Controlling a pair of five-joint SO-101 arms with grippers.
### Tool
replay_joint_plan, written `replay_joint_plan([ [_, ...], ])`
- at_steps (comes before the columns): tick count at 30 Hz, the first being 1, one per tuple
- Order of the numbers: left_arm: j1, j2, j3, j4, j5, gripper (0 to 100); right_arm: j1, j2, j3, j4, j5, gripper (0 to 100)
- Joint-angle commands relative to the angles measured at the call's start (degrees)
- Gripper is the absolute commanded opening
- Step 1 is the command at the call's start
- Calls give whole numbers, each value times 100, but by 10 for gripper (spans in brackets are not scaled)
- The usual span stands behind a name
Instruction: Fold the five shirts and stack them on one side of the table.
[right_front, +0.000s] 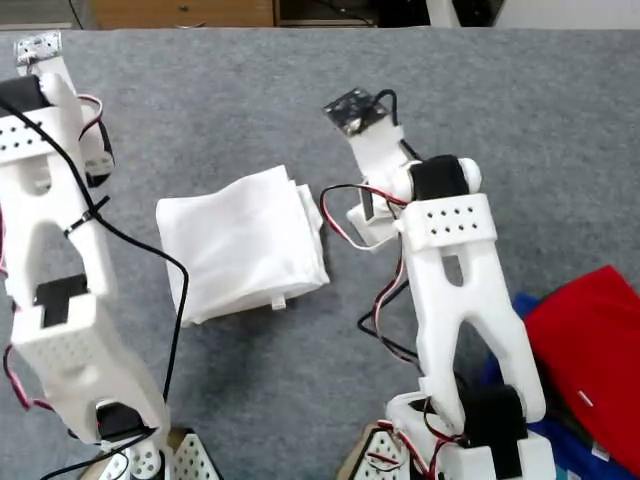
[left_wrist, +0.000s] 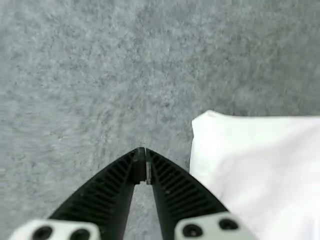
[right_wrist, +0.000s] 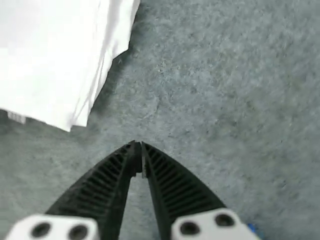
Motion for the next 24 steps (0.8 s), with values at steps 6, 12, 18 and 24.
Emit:
replay_joint_plan([
  [6,-44,-1051,879,53,-404,19,-743,-242,57,-44,-1582,28],
  [12,-44,-1367,1319,53,-404,19,-1262,207,321,-580,-2725,238],
  [18,-53,-1429,1864,-255,-404,19,-1279,1305,409,-1345,-3771,260],
  [24,-53,-1437,2347,-668,-413,19,-1657,1938,418,-1662,-4730,263],
])
